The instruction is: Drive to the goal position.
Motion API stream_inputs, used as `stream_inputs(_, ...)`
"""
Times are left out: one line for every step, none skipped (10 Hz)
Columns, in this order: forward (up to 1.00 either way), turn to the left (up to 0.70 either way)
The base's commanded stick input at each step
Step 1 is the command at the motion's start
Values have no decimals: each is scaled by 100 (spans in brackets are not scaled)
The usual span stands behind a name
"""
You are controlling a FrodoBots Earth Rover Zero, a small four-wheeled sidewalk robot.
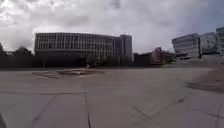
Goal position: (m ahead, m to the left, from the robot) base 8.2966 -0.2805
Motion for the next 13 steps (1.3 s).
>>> stream_inputs(70,0)
stream_inputs(70,0)
stream_inputs(70,0)
stream_inputs(70,0)
stream_inputs(70,0)
stream_inputs(70,0)
stream_inputs(70,0)
stream_inputs(70,0)
stream_inputs(70,0)
stream_inputs(70,0)
stream_inputs(70,0)
stream_inputs(70,0)
stream_inputs(70,0)
